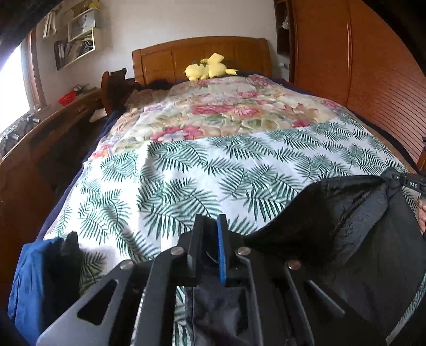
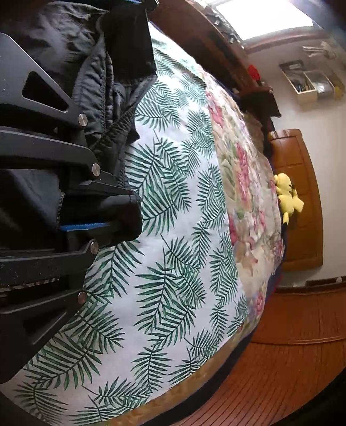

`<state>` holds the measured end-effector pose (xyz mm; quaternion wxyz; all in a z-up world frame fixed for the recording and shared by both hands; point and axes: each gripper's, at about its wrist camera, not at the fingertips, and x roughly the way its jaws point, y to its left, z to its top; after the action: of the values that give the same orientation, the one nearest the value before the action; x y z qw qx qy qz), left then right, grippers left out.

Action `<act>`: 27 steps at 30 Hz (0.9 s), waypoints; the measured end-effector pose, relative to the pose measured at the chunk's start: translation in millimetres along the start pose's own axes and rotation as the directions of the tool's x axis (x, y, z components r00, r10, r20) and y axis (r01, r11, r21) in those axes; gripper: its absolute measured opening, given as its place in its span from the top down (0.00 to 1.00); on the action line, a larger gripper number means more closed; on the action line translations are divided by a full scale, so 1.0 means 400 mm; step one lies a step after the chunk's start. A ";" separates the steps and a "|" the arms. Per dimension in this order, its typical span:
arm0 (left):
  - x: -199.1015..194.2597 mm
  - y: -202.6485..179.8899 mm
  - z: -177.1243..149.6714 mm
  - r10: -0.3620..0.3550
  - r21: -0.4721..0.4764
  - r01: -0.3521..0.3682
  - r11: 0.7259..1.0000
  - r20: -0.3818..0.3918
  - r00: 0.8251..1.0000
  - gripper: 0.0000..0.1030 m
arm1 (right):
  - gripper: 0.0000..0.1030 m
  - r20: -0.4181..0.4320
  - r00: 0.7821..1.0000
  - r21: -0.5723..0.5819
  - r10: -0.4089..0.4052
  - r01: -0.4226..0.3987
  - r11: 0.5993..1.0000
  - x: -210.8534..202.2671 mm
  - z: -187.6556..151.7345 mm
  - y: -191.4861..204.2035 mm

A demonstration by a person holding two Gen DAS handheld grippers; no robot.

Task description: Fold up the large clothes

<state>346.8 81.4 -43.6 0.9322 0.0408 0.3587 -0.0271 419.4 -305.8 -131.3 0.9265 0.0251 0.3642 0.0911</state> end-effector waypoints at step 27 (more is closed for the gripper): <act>-0.167 -0.123 -0.246 -0.136 0.048 0.137 0.989 -0.027 0.990 0.85 | 0.54 -0.134 0.991 -0.030 -0.020 0.016 0.999 0.034 -0.037 -0.035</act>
<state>227.8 43.4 -74.3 0.9226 0.0399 0.3707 -0.0992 421.2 -317.5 -152.9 0.9011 0.0021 0.4244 0.0893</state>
